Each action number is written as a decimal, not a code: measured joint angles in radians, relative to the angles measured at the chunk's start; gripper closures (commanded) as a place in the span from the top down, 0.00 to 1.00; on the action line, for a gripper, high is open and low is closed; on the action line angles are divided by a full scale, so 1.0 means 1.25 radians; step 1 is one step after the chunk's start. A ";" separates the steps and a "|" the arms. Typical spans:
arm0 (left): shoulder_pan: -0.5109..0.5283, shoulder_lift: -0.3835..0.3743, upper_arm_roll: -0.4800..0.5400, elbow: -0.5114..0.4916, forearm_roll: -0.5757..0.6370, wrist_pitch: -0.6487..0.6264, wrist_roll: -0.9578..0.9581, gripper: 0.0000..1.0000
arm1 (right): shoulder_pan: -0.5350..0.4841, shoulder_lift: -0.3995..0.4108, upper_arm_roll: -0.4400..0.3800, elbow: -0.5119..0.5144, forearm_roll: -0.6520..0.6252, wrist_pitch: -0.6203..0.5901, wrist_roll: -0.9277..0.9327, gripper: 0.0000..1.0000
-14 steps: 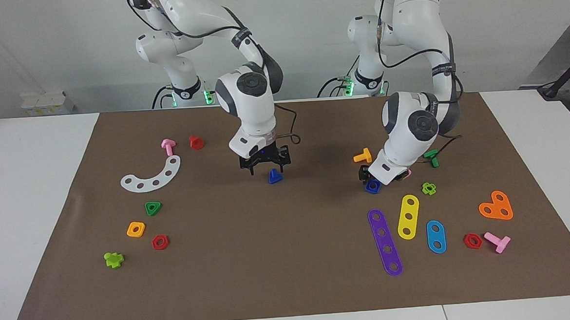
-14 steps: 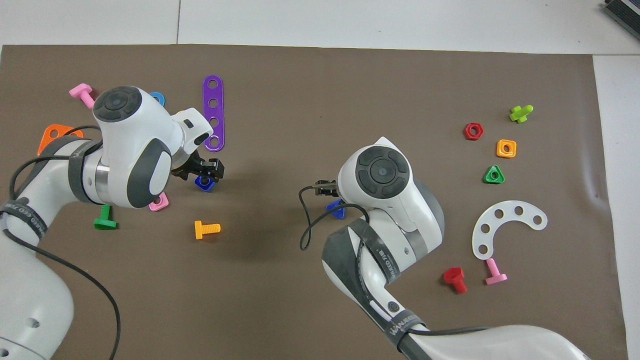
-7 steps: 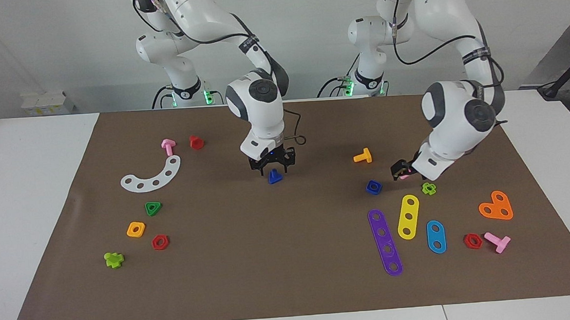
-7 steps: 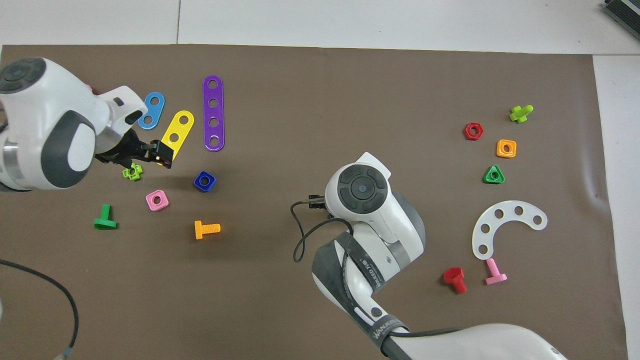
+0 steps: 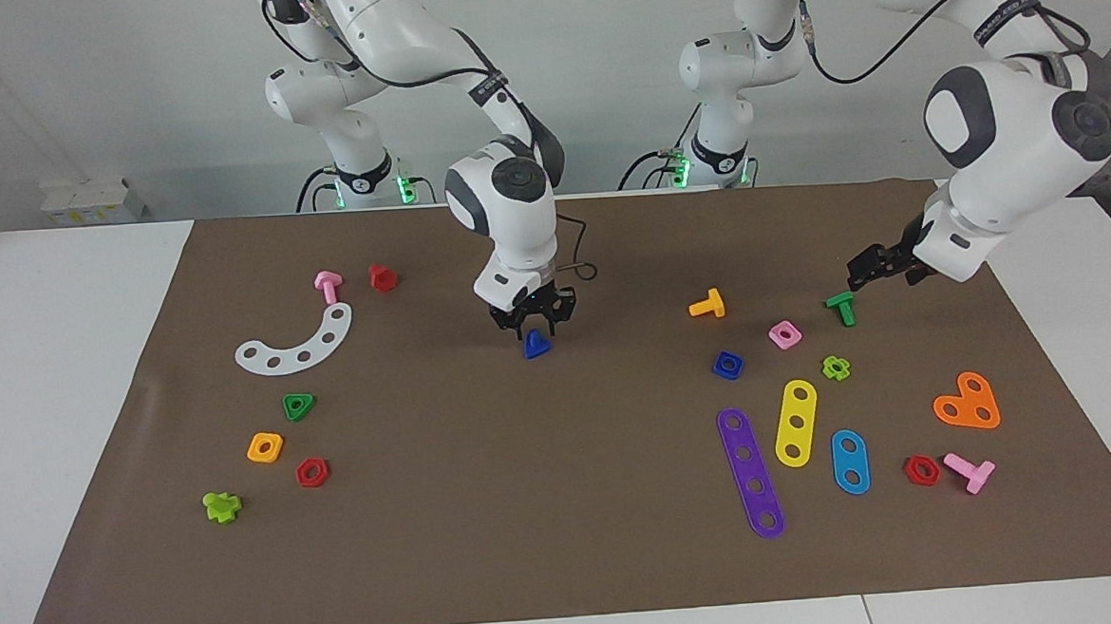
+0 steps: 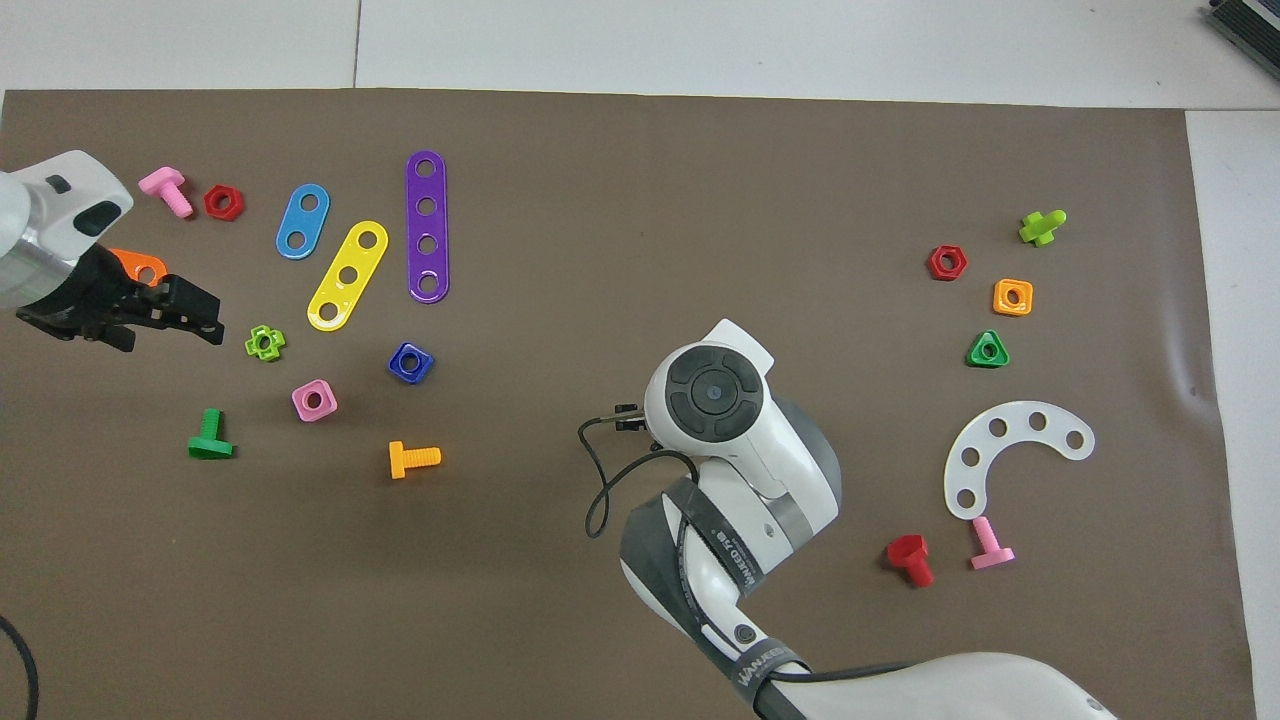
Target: Unscrew and place screws in storage area
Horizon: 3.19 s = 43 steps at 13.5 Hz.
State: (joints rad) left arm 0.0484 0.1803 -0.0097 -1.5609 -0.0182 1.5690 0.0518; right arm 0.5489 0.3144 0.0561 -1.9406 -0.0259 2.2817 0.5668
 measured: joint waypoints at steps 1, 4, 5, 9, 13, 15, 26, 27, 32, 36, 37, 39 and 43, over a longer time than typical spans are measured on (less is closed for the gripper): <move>-0.001 -0.008 -0.002 0.036 0.002 -0.012 0.000 1.00 | 0.000 0.000 0.000 0.000 0.000 0.000 0.000 0.00; -0.003 -0.031 -0.005 0.087 0.004 -0.017 0.000 1.00 | -0.002 -0.004 -0.003 0.000 0.000 0.001 0.000 0.00; -0.003 -0.037 -0.007 0.094 0.004 -0.017 0.000 1.00 | -0.004 -0.009 -0.004 0.000 0.000 0.001 0.000 0.00; -0.005 -0.075 -0.017 0.099 0.005 -0.018 0.000 1.00 | -0.066 -0.049 -0.012 -0.008 -0.002 -0.002 -0.016 0.00; -0.004 -0.082 -0.013 0.092 0.005 -0.004 0.000 1.00 | -0.205 -0.101 -0.013 -0.059 -0.003 -0.005 -0.151 0.00; -0.004 -0.083 -0.014 0.078 0.005 0.005 0.000 1.00 | -0.266 -0.107 -0.014 -0.076 -0.003 -0.005 -0.212 0.00; -0.001 -0.095 -0.002 0.060 0.005 0.005 -0.001 1.00 | -0.406 -0.080 -0.012 -0.091 -0.003 0.001 -0.306 0.97; -0.001 -0.095 -0.002 0.060 0.005 0.005 -0.001 1.00 | -0.406 -0.079 -0.011 -0.091 -0.003 0.001 -0.306 0.98; -0.001 -0.095 -0.002 0.060 0.005 0.005 -0.001 1.00 | -0.406 -0.120 -0.011 -0.075 -0.003 -0.046 -0.306 0.99; -0.001 -0.095 -0.002 0.060 0.005 0.005 -0.001 1.00 | -0.406 -0.226 -0.011 -0.043 -0.003 -0.159 -0.306 1.00; -0.001 -0.095 -0.002 0.060 0.005 0.005 -0.001 1.00 | -0.406 -0.250 -0.011 -0.032 -0.003 -0.189 -0.306 1.00; -0.001 -0.095 -0.002 0.060 0.005 0.005 -0.001 1.00 | -0.406 -0.281 -0.011 0.009 -0.003 -0.259 -0.306 1.00; -0.001 -0.095 -0.002 0.060 0.005 0.005 -0.001 1.00 | -0.402 -0.292 -0.009 0.148 -0.003 -0.406 -0.306 1.00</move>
State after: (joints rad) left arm 0.0466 0.0610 -0.0120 -1.4858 -0.0124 1.5755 0.0508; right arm 0.0463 -0.0511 0.0448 -1.7558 -0.0294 1.7738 0.1841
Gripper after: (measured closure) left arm 0.000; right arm 0.000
